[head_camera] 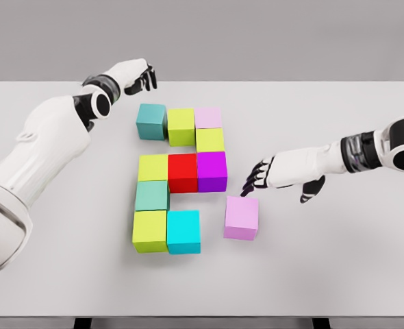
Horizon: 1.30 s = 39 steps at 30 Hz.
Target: Assemble the squares on the desktop into the number 2
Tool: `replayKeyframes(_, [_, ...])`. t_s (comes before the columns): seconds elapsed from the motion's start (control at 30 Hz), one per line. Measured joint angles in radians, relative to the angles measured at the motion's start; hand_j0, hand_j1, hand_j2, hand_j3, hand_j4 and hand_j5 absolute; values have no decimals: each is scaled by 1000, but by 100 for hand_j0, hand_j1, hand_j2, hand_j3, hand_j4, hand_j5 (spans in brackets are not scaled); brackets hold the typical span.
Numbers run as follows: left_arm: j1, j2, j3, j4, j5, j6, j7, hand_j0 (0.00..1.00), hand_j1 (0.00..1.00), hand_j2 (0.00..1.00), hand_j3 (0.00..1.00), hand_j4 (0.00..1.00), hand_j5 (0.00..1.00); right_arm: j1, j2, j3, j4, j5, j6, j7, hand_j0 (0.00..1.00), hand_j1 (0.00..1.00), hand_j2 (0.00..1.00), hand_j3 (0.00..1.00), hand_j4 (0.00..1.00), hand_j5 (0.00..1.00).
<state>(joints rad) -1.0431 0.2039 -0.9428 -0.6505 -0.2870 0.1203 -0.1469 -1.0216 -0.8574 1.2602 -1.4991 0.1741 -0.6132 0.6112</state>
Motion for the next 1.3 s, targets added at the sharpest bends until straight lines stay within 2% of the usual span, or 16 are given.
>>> replayKeyframes(0.17, [-3, -40, -5, 46, -23, 0, 18, 31, 31, 31, 31, 31, 31, 0, 2, 9, -16, -2, 1, 0, 100, 100, 100, 100, 100, 100])
replayKeyframes(0.53, [-8, -45, -16, 57, -30, -1, 13, 31, 31, 31, 31, 31, 31, 0, 3, 13, -49, -3, 0, 0, 100, 100, 100, 100, 100, 100])
replayKeyframes(0.83, [-6, -43, -19, 59, -31, -1, 12, 31, 31, 31, 31, 31, 31, -11, -8, 1, 10, -4, 0, 0, 100, 100, 100, 100, 100, 100])
replayKeyframes(1.03, [-6, -42, -38, 58, -30, -1, 12, 31, 31, 31, 31, 31, 31, -28, -71, 0, 1, -3, 0, 0, 78, 78, 78, 78, 78, 78])
replayKeyframes(1.07, [-6, -41, -39, 57, -30, -1, 12, 31, 31, 31, 31, 31, 31, -20, -75, -3, 0, -3, 0, 0, 71, 71, 71, 71, 71, 71])
replayKeyframes(1.1, [-6, -41, -40, 57, -30, 0, 13, 31, 31, 31, 31, 31, 31, -8, -78, -12, -1, -3, 0, 0, 60, 60, 60, 60, 60, 60])
replayKeyframes(1.13, [-5, -40, -40, 57, -30, 0, 13, 31, 31, 31, 31, 31, 31, 38, -78, -37, -2, -2, -1, 0, 51, 51, 51, 51, 51, 51])
replayKeyframes(1.2, [-2, -39, -41, 57, -30, 0, 14, 31, 31, 31, 31, 31, 31, 107, -81, -119, -2, -2, -1, 0, 41, 41, 41, 41, 41, 41])
replayKeyframes(1.27, [2, -39, -41, 57, -30, 0, 16, 31, 31, 31, 31, 31, 31, 129, -91, -197, -3, -3, -1, 0, 31, 31, 31, 31, 31, 31])
replayKeyframes(1.3, [3, -38, -41, 57, -30, 0, 17, 31, 31, 31, 31, 31, 31, 124, -96, -223, -3, -4, 0, 0, 31, 31, 31, 31, 31, 31])
